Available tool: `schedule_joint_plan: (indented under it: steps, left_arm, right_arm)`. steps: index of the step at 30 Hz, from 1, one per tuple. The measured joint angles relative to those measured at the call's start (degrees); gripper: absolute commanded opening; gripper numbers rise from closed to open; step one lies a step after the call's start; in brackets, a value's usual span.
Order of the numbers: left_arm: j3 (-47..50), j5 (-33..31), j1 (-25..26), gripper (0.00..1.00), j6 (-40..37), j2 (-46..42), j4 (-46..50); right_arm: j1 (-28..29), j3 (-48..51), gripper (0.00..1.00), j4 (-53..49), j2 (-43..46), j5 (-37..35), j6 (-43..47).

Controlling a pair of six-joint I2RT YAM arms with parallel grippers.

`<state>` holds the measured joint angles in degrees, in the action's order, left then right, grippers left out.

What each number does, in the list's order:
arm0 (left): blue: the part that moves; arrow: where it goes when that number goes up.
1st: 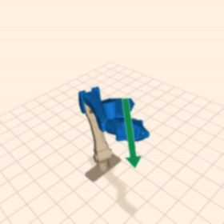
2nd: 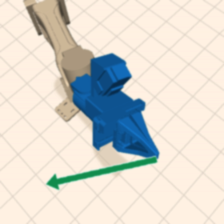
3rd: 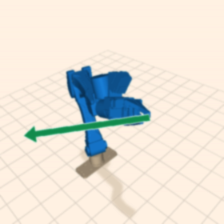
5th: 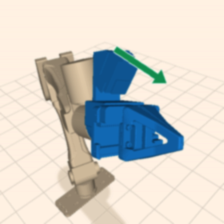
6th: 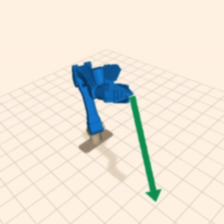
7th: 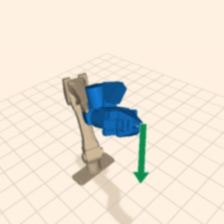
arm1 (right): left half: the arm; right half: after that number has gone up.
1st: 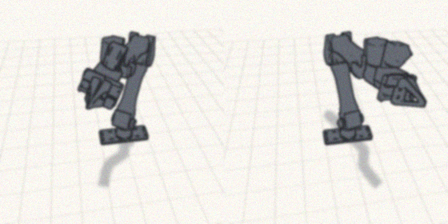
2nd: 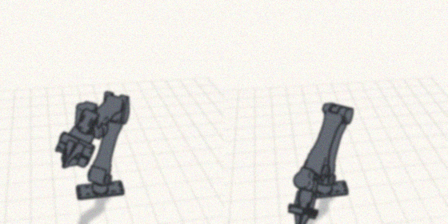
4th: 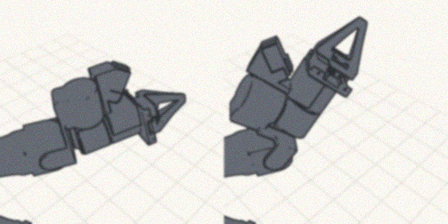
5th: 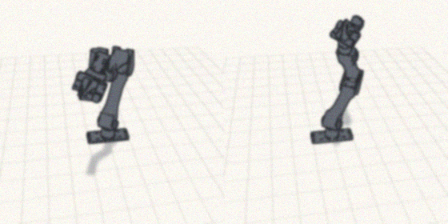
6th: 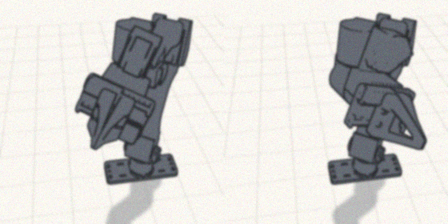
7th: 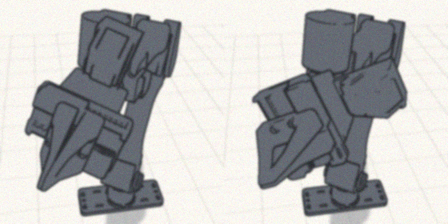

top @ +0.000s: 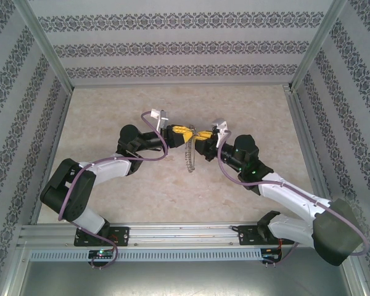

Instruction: Put the keys on the keyring

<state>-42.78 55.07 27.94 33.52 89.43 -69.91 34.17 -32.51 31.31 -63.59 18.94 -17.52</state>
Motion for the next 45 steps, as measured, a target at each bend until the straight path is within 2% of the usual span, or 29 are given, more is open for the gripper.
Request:
schedule_joint_plan:
  steps: [4, 6, 17, 32, 35, 36, 39, 45]
  left_arm:
    - [0.0, 0.0, -0.1, 0.00, 0.0, 0.2, 0.0]
    - [-0.1, 0.0, -0.3, 0.00, 0.0, 0.3, 0.0]
    - [-0.1, 0.0, -0.3, 0.00, 0.5, 0.3, -0.1]
    - [-0.1, 0.3, -0.7, 0.00, 1.1, 0.4, -1.5]
    - [-0.1, 0.3, -0.7, 0.00, 1.2, 0.5, -1.8]
    - [-0.2, 0.2, -0.7, 0.00, 1.3, 0.6, -2.0]
    - [-0.2, 0.2, -1.0, 0.00, 1.5, 1.1, -2.9]
    - [-0.2, 0.2, -1.6, 0.00, 3.0, 2.4, -5.1]
  right_arm:
    - [0.4, 0.0, 0.03, 0.1, 0.0, 0.1, 0.8]
    - [0.6, 0.0, 0.00, 0.0, 0.0, 0.2, 1.1]
    - [1.0, 0.0, 0.00, -0.8, 0.2, 0.3, 1.4]
    - [1.0, -3.5, 0.00, -7.1, -1.0, 5.3, 4.2]
    - [0.9, -4.2, 0.31, -8.7, -1.0, 6.3, 4.9]
    - [0.8, -4.2, 0.37, -9.2, -1.0, 6.7, 4.8]
    - [-0.5, -3.5, 0.44, -10.4, 0.0, 7.8, 4.2]
    - [-6.7, -0.4, 0.48, -10.6, 5.8, 7.7, 1.1]
